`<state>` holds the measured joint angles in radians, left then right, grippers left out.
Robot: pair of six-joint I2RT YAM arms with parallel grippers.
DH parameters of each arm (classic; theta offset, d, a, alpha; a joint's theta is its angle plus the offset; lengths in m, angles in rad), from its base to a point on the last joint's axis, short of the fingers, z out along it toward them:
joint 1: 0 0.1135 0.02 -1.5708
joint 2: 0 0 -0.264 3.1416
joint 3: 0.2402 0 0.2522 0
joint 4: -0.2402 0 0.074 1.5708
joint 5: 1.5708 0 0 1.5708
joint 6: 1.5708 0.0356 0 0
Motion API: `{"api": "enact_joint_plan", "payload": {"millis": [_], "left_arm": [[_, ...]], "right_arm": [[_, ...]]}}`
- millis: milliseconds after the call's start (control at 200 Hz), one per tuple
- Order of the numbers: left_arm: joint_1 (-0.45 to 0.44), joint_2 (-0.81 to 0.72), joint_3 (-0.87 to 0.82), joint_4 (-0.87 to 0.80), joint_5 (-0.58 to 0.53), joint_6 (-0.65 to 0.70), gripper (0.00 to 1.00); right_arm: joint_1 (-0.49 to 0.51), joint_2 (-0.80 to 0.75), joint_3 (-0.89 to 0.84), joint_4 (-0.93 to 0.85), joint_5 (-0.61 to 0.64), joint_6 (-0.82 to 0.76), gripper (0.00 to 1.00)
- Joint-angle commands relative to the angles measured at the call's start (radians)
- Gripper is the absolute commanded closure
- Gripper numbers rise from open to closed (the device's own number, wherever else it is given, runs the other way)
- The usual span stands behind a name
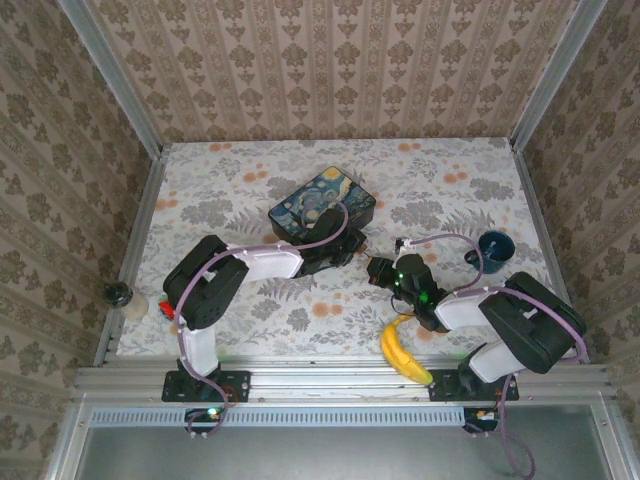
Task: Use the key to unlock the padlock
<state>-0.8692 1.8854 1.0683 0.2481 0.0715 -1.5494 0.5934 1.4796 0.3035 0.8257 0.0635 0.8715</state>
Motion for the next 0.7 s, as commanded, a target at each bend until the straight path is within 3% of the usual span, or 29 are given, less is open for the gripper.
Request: {"api": "enact_joint_plan", "payload": {"millis": [0,410,695], "left_arm": [[-0.002,0.062,-0.037,0.008,0.115,-0.107,1.0],[-0.001,0.069,-0.034,0.011,0.108,-0.107,1.0],[0.0,0.065,-0.036,0.016,0.111,-0.106,1.0]], "right_arm": [[-0.004,0.001,0.02,0.028,0.004,0.014,1.0],[-0.005,-0.076,-0.004,-0.022,0.01,0.002,1.0],[-0.007,-0.046,0.005,-0.016,0.013,0.008,1.0]]}}
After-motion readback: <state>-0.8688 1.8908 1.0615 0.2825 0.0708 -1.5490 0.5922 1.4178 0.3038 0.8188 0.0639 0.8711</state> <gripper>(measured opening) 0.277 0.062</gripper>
